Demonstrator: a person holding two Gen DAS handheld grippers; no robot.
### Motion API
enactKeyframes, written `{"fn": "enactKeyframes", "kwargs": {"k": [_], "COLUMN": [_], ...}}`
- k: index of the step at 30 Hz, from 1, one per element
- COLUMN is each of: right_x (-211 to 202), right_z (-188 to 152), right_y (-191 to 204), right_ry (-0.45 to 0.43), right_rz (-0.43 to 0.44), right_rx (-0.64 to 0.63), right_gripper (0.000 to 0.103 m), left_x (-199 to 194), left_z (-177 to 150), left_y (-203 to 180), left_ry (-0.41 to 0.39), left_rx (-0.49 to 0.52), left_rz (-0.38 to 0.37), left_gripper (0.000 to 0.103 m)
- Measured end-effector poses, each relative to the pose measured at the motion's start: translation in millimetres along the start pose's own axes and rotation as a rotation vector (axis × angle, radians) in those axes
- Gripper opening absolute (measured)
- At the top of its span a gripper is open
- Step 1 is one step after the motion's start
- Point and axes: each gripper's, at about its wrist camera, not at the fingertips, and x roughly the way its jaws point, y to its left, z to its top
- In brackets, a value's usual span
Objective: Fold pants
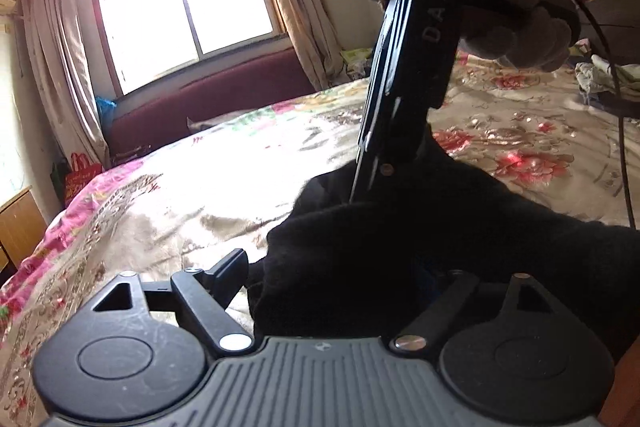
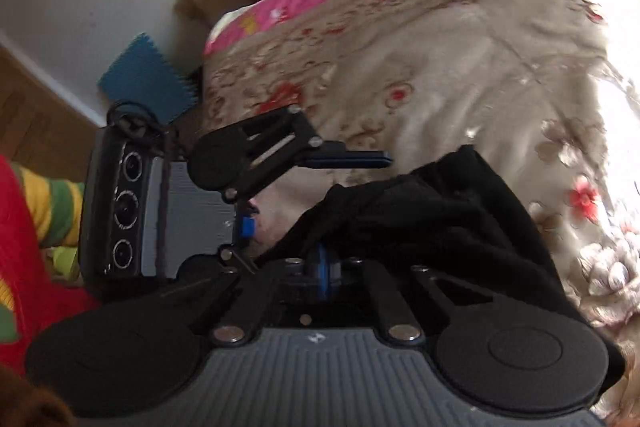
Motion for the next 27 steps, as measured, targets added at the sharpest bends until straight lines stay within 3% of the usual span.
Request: {"fn": "enactKeyframes", "kwargs": {"k": [3, 6, 10, 12, 17, 20, 23, 24, 25, 26, 27], "right_x": [28.5, 42.9, 32.0, 15.1, -37.2, -43.0, -25.0, -14.6, -5.0, 5.8, 18.3], "right_z": [8.6, 9.1, 7.6, 4.3, -26.6, -63.0, -84.8, -85.1, -82.1, -76.7, -73.1], "right_y": [-37.4, -70.9, -58.2, -53.1, -30.4, -13.2, -0.8, -3.5, -10.1, -21.5, -35.2], "right_ry": [0.052, 0.05, 0.029, -0.015, -0.262, -0.369, -0.423, -0.433, -0.425, -0.401, -0.387], "right_rz": [-0.111, -0.049, -0.092, -0.133, -0.285, -0.267, -0.258, -0.278, -0.353, -0.427, -0.439], "right_rx": [0.083, 0.19, 0.13, 0.136, 0.204, 0.306, 0.325, 0.341, 0.359, 0.386, 0.439], "right_gripper": [0.004, 0.002, 0.003, 0.006, 0.009, 0.014, 0.019, 0.023, 0.023, 0.013, 0.006], "left_x": [8.4, 31.1, 39.8, 39.7, 33.0, 17.9, 10.9, 13.8, 23.4, 36.0, 47.9], "left_z": [0.7, -1.9, -2.1, -5.1, -3.9, -0.7, 1.4, 2.7, 4.6, 5.9, 6.3], "left_y": [-4.4, -2.3, 18.8, 27.9, 34.5, 39.9, 52.1, 54.1, 53.5, 51.4, 49.4], "left_ry": [-0.006, 0.042, 0.061, 0.069, 0.081, 0.084, 0.108, 0.118, 0.145, 0.181, 0.209], "left_rx": [0.016, 0.027, -0.088, -0.144, -0.169, -0.177, -0.252, -0.268, -0.256, -0.232, -0.214], "left_rz": [-0.002, 0.048, 0.0, -0.009, 0.038, 0.089, 0.135, 0.152, 0.176, 0.197, 0.212], "left_gripper": [0.097, 0.095, 0.095, 0.095, 0.096, 0.096, 0.096, 0.096, 0.1, 0.1, 0.1]}}
